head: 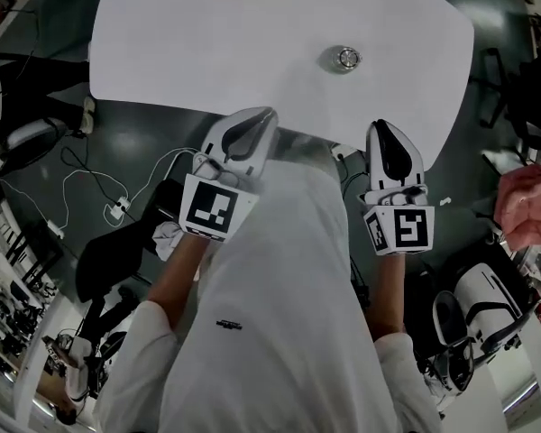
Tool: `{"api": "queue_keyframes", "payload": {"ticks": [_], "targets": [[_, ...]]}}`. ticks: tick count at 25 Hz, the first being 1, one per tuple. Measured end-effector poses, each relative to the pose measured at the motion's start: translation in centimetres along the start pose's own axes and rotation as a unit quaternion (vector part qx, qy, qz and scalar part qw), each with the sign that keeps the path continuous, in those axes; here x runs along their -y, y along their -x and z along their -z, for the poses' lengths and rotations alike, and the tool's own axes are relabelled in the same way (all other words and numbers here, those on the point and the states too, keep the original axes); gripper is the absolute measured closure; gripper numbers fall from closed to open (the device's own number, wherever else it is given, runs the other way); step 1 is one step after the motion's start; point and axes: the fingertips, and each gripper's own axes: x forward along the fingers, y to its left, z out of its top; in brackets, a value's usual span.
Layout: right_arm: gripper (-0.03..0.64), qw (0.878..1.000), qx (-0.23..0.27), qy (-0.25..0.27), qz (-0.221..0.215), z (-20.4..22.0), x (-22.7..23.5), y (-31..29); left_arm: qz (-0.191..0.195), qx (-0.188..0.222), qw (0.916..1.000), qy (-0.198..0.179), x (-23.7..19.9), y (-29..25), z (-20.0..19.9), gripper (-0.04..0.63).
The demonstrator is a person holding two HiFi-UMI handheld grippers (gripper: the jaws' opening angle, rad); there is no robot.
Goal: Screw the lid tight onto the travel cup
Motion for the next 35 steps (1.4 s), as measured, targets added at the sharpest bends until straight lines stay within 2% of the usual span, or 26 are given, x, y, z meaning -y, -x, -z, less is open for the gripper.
{"api": "queue_keyframes", "payload": {"ticks": [6, 14, 22, 27, 28, 30, 35], "targets": [[0.615, 1.000, -0.009, 0.005, -0.008, -0.4, 0.9, -1.7, 0.030, -0.005, 0.9995, -0.011, 0.6, -2.0, 0.0, 0.588], [0.615, 0.999, -0.018, 0.030, -0.039, -0.8, 1.6, -2.8, 0.053, -0.005, 0.9964, -0.066, 1.8, -4.8, -0.6, 0.586], [0.612, 0.994, -0.035, 0.082, -0.066, -0.4, 2.1, -5.4, 0.082, -0.026, 0.9927, -0.084, 1.9, -7.2, 2.7, 0.586], [0.552, 0.987, -0.052, 0.116, -0.094, 0.4, 2.3, -7.6, 0.095, -0.031, 0.9898, -0.101, 1.6, -10.0, 4.4, 0.583], [0.538, 0.985, -0.061, 0.129, -0.100, 0.7, 2.2, -8.0, 0.102, -0.031, 0.9890, -0.102, 1.6, -10.5, 4.8, 0.562], [0.504, 0.978, -0.087, 0.152, -0.110, 1.5, 2.1, -8.8, 0.120, -0.030, 0.9869, -0.103, 1.7, -11.6, 5.7, 0.462], [0.477, 0.963, -0.109, 0.200, -0.145, 2.2, 1.6, -10.3, 0.142, -0.035, 0.9814, -0.124, 1.7, -13.7, 7.8, 0.383]]}}
